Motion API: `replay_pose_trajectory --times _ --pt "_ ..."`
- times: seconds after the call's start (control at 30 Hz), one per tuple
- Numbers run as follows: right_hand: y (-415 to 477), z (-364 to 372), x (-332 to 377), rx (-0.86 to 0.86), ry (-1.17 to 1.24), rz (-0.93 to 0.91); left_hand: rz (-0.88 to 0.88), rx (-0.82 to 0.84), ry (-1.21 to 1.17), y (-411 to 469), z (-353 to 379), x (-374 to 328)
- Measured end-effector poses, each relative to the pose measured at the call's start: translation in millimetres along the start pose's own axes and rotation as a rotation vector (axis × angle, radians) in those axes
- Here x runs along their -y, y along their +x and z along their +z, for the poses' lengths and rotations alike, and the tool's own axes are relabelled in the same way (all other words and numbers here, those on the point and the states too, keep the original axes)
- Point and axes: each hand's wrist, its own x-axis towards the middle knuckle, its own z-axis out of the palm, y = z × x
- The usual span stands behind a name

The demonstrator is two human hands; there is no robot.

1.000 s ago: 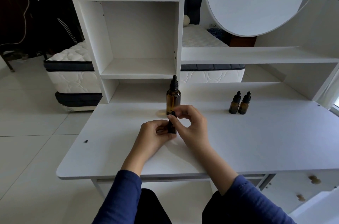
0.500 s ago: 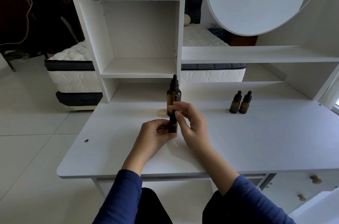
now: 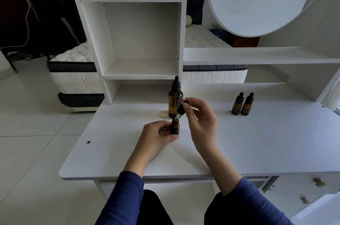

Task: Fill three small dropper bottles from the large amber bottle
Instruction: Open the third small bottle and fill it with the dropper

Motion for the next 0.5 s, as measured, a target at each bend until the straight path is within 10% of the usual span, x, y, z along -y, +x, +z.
replay_pose_trajectory --times 0.2,0.5 --pt "13 -24 -1 -0.172 0.015 0.106 0.005 0.003 -0.006 0 -1 0" --pt "7 -63 -20 0.012 -0.237 0.451 0.022 -0.002 -0.034 1 -1 -1"
